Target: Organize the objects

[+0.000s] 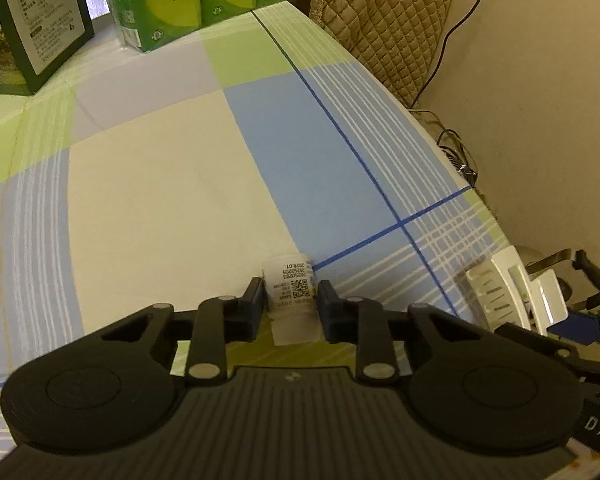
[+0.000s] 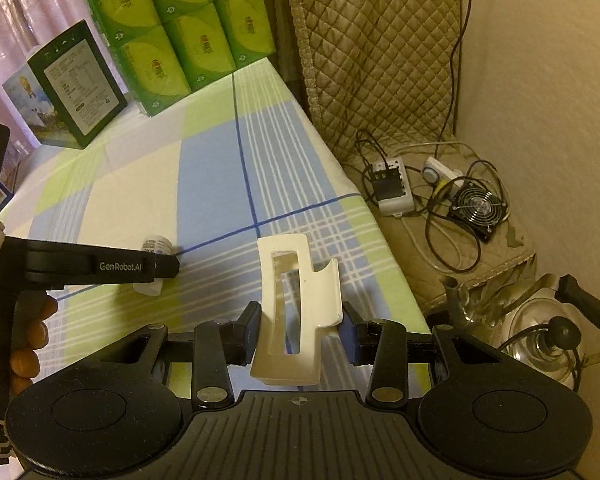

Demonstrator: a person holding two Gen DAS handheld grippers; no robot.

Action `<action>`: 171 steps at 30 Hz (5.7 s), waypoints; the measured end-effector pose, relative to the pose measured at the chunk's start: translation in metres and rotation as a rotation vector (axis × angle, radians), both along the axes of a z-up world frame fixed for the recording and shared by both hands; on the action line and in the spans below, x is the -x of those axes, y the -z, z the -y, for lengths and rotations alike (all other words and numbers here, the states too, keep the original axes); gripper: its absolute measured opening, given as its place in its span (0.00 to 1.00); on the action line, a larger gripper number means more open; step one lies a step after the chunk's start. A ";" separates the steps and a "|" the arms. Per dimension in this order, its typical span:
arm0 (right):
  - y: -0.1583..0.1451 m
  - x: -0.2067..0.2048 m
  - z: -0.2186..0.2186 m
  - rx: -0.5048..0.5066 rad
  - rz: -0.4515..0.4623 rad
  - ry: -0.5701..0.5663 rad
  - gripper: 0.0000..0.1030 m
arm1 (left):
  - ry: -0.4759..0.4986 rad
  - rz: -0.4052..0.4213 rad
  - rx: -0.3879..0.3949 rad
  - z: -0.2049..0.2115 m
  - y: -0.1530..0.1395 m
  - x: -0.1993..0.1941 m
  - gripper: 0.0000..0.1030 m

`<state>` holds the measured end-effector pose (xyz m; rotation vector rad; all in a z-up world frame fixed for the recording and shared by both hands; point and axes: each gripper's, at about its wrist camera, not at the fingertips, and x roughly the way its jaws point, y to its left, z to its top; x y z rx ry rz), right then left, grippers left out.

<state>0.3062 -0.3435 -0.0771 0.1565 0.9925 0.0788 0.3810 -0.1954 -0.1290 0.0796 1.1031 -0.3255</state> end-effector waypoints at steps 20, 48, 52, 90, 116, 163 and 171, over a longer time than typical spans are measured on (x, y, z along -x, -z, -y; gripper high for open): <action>-0.016 0.011 -0.041 -0.045 0.039 -0.129 0.37 | -0.073 0.024 -0.001 -0.064 -0.041 0.051 0.23; -0.059 0.093 -0.202 -0.174 0.091 -0.539 0.37 | -0.400 0.218 0.047 -0.237 -0.149 0.203 0.23; -0.062 0.104 -0.243 -0.196 0.086 -0.614 0.37 | -0.457 0.233 0.034 -0.274 -0.157 0.220 0.23; -0.038 0.060 -0.487 -0.118 0.072 -0.735 0.37 | -0.536 0.128 -0.060 -0.476 -0.113 0.164 0.23; -0.018 0.025 -0.508 -0.081 0.031 -0.706 0.37 | -0.513 0.117 -0.068 -0.493 -0.103 0.125 0.38; -0.084 0.099 -0.410 -0.149 0.179 -0.628 0.67 | -0.519 0.264 -0.033 -0.451 -0.156 0.228 0.84; -0.084 0.137 -0.364 -0.109 0.173 -0.640 0.71 | -0.527 0.268 -0.035 -0.408 -0.158 0.274 0.86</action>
